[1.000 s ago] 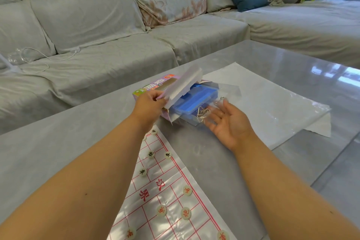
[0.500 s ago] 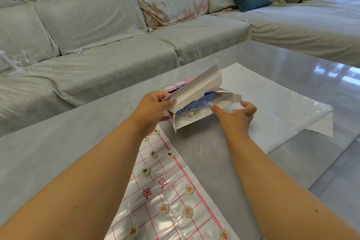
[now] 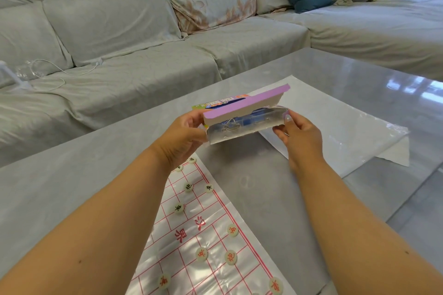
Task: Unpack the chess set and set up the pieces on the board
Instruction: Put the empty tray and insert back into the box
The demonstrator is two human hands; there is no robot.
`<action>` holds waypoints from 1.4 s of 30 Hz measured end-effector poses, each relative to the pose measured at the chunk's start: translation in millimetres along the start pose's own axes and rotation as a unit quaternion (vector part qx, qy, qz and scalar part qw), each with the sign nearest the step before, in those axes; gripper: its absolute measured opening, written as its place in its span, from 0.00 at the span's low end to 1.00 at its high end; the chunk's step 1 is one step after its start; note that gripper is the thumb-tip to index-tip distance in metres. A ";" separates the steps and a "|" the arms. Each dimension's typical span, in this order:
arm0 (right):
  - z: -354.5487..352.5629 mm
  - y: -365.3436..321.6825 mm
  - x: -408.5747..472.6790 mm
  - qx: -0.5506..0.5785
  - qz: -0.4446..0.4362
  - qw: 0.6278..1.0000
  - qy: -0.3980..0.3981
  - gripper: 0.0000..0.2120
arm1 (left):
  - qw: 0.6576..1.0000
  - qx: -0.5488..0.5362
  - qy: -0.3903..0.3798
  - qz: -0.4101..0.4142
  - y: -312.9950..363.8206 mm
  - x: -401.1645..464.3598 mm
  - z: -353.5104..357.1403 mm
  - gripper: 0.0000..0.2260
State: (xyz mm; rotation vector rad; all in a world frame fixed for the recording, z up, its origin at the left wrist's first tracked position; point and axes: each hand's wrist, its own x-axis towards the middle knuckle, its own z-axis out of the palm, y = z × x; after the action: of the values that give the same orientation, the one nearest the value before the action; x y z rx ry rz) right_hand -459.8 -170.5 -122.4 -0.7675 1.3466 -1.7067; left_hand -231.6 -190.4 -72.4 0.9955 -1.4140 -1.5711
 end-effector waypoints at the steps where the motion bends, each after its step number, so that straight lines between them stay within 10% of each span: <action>1: -0.7 0.1 0.7 0.006 0.001 1.000 0.003 0.12 | 1.000 0.008 -0.017 0.005 0.9 -0.5 -1.2 0.30; 8: -6.2 -0.3 7.0 -0.008 0.002 0.999 0.044 0.12 | 0.996 -0.040 -0.072 -0.030 7.9 -3.0 -4.8 0.32; 23: 2.7 -14.2 2.3 -0.188 -0.119 0.974 0.032 0.12 | 0.953 0.167 0.201 0.151 -5.6 0.7 9.0 0.15; 30: 6.9 -19.3 -2.8 -0.235 -0.248 0.940 -0.005 0.26 | 0.941 0.203 0.198 0.185 -2.9 -3.4 9.5 0.17; 42: -0.5 -22.1 -4.3 -0.307 -0.354 0.884 0.011 0.20 | 0.908 0.325 0.178 0.194 11.2 -7.9 8.5 0.19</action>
State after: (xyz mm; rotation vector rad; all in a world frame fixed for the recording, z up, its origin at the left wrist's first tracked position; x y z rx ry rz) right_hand -463.1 -164.3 -101.0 -1.7836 1.7854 -1.8023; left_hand -235.9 -180.7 -60.3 1.2019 -1.7655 -0.5818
